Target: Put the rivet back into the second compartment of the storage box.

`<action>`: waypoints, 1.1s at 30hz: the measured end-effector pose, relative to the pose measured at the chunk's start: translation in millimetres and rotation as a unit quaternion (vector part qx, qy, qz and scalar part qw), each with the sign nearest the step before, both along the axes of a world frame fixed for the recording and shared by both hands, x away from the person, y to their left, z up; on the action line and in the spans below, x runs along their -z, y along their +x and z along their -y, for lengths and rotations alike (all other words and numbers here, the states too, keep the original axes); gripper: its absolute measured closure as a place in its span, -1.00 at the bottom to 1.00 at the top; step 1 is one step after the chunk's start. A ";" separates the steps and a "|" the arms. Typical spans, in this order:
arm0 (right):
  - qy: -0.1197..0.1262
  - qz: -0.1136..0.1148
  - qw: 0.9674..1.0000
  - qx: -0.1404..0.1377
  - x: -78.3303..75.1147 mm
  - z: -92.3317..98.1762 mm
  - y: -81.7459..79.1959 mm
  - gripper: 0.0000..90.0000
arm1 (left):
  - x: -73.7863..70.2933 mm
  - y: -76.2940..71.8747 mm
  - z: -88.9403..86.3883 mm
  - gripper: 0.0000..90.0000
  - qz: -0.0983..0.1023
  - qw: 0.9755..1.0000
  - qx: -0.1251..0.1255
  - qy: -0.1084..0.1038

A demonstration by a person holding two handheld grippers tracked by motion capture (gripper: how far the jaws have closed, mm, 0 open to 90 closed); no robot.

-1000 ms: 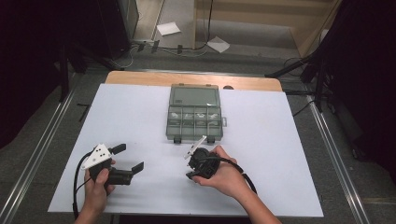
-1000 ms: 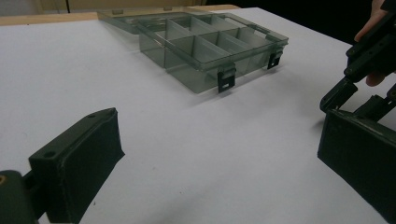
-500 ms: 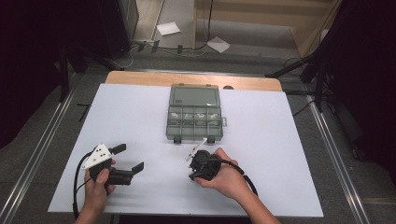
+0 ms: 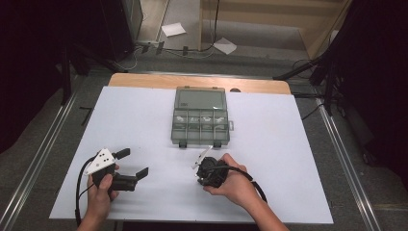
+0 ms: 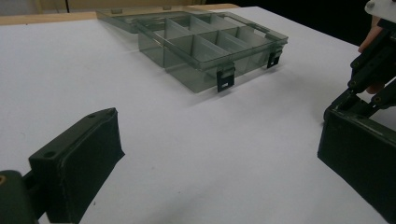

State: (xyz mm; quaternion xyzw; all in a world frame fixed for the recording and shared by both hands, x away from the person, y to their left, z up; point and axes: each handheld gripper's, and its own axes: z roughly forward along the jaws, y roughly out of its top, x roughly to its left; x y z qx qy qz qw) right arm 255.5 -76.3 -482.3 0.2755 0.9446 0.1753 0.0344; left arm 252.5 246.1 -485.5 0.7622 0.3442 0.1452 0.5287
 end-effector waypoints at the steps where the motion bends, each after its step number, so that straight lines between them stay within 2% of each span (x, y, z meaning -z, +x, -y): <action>1: 0.000 0.000 1.000 -0.002 0.0 -0.1 -0.1 0.86 | -0.1 0.0 -0.2 -1.00 0.000 1.000 0.001 0.000; 6: 0.009 -0.010 1.000 -0.001 -0.5 1.6 2.2 0.88 | -0.2 0.0 -0.3 -1.00 0.001 1.000 0.001 0.000; 9: 0.023 -0.012 1.000 0.000 -2.1 4.2 4.8 0.88 | -0.1 0.2 -0.6 -1.00 0.001 1.000 0.001 -0.001; 33: 0.034 -0.005 0.999 0.004 -27.6 3.8 23.2 0.88 | -0.6 0.0 -1.6 -1.00 0.002 1.000 -0.001 -0.002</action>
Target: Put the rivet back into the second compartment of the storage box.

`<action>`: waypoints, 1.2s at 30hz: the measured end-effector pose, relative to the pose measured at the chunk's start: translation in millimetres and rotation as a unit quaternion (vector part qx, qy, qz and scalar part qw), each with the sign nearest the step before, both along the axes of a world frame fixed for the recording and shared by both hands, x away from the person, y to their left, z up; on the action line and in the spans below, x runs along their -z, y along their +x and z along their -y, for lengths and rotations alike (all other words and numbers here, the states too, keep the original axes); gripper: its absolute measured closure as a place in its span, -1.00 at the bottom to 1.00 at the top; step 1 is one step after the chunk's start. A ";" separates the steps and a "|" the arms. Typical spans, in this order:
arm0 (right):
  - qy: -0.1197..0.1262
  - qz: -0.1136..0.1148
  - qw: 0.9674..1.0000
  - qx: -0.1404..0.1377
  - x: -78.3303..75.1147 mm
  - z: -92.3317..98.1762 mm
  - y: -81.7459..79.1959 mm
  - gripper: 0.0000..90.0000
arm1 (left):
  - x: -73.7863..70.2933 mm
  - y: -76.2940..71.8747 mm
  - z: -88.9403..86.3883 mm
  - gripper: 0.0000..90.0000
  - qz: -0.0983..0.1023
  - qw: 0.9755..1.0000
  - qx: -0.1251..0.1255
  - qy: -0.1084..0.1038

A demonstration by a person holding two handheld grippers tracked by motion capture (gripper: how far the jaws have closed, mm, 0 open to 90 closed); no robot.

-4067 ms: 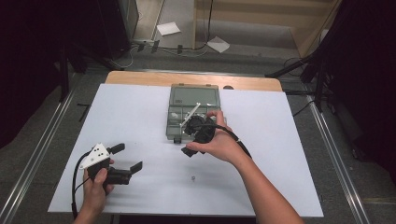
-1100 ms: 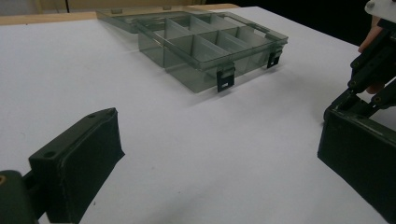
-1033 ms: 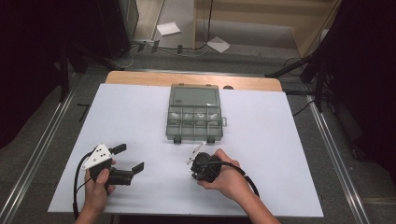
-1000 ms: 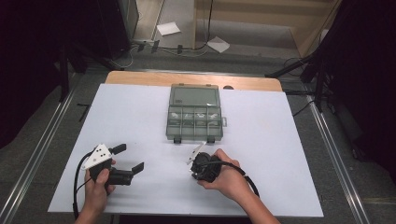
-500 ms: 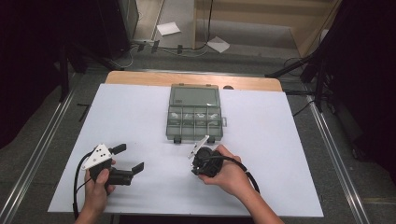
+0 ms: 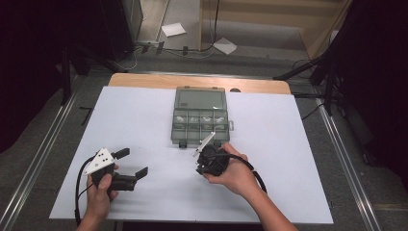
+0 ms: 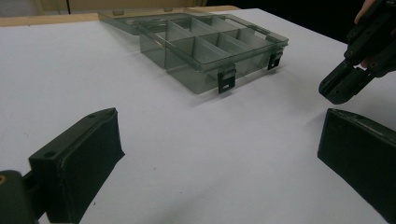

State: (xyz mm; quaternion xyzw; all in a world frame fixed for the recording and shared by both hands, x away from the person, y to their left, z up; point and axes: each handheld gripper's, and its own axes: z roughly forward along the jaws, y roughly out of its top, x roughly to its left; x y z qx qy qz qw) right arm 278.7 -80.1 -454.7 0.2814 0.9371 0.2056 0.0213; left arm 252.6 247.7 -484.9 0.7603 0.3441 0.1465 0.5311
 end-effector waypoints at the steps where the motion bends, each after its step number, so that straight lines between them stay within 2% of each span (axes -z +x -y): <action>1: 0.001 -0.001 1.000 0.000 -1.1 0.1 0.7 0.88 | 0.0 0.0 0.0 -1.00 0.000 1.000 0.000 0.000; 36: 0.012 0.008 1.000 0.015 -29.1 2.0 32.7 0.88 | -0.3 0.3 -1.0 -1.00 0.000 1.000 -0.001 0.000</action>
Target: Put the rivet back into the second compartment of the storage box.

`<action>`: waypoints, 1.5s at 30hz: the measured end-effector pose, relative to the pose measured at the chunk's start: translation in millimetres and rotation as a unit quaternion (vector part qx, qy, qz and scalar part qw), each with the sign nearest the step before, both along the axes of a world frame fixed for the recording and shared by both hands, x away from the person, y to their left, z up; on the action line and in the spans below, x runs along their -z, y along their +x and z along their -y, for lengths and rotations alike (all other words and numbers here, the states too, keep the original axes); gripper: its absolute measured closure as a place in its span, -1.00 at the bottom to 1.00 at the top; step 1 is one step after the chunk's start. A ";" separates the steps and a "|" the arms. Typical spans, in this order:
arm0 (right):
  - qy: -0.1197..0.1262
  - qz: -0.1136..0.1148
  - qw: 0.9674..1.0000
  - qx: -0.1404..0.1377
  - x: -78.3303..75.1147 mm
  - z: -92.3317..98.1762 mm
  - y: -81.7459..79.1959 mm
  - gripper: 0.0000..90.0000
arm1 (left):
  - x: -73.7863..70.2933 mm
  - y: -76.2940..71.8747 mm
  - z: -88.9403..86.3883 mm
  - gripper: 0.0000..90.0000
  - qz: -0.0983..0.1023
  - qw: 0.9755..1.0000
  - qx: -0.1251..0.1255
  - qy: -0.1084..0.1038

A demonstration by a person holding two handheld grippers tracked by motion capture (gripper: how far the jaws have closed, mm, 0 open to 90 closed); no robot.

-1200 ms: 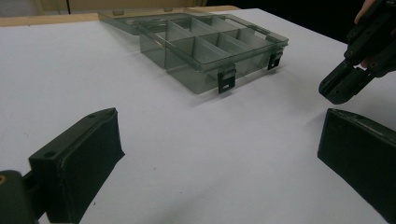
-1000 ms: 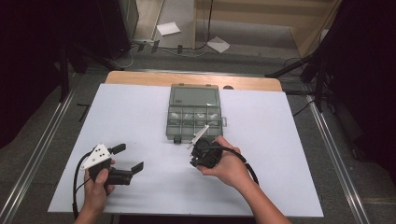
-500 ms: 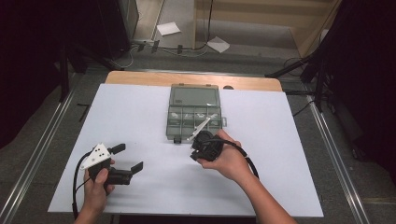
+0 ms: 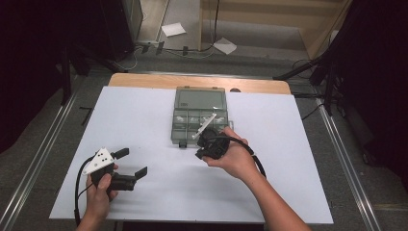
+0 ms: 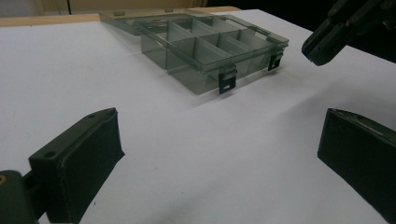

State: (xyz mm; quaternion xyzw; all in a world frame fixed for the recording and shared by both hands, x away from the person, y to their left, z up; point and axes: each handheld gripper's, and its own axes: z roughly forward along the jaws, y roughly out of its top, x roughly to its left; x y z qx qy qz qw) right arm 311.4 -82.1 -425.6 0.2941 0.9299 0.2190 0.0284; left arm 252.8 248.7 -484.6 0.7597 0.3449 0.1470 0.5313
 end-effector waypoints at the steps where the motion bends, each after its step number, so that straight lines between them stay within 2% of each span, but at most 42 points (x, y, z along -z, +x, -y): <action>1: 0.001 0.000 1.000 0.000 -0.8 -0.1 1.0 0.88 | 0.0 0.0 0.0 -1.00 0.000 1.000 0.000 0.001; 45: -0.004 -0.002 1.000 0.012 -16.4 -4.9 42.7 0.88 | -1.0 -0.3 -0.8 -1.00 -0.001 1.000 0.001 0.001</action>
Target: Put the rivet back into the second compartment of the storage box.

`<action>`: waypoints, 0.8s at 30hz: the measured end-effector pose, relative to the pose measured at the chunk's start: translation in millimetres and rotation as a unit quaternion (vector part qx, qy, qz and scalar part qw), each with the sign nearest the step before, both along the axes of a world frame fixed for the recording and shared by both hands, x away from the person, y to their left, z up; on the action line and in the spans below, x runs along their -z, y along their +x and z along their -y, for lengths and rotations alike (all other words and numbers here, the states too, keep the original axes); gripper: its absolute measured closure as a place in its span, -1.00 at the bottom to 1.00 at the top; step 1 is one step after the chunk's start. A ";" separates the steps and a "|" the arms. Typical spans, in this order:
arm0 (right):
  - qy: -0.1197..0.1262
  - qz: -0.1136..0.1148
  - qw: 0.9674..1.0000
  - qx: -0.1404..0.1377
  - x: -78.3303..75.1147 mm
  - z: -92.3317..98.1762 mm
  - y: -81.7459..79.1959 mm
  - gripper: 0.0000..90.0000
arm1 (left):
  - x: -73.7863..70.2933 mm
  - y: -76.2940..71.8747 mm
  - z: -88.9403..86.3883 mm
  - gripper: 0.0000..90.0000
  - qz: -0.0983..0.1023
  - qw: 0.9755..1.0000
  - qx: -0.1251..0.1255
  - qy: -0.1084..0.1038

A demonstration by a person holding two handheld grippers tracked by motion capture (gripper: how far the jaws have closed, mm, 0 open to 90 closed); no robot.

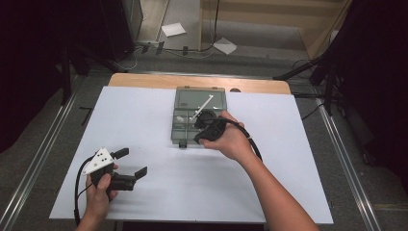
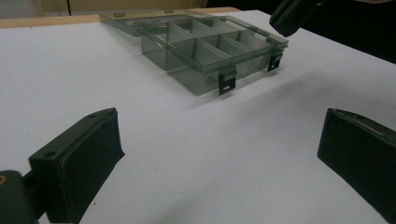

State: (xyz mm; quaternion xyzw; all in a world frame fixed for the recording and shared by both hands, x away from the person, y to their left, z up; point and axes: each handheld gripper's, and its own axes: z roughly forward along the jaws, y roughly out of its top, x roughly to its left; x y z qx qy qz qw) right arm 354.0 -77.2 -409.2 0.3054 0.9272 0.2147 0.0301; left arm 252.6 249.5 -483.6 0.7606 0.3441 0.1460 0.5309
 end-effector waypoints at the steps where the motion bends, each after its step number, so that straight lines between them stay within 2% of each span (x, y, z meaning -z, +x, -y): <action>1: -0.001 0.000 1.000 0.001 -0.5 -0.3 0.9 0.88 | -0.1 0.0 -0.1 -1.00 0.000 1.000 0.000 0.001; 24: -0.009 -0.001 1.000 0.008 -4.2 -8.1 28.9 0.88 | -0.8 -0.2 -0.6 -1.00 -0.001 1.000 -0.001 0.000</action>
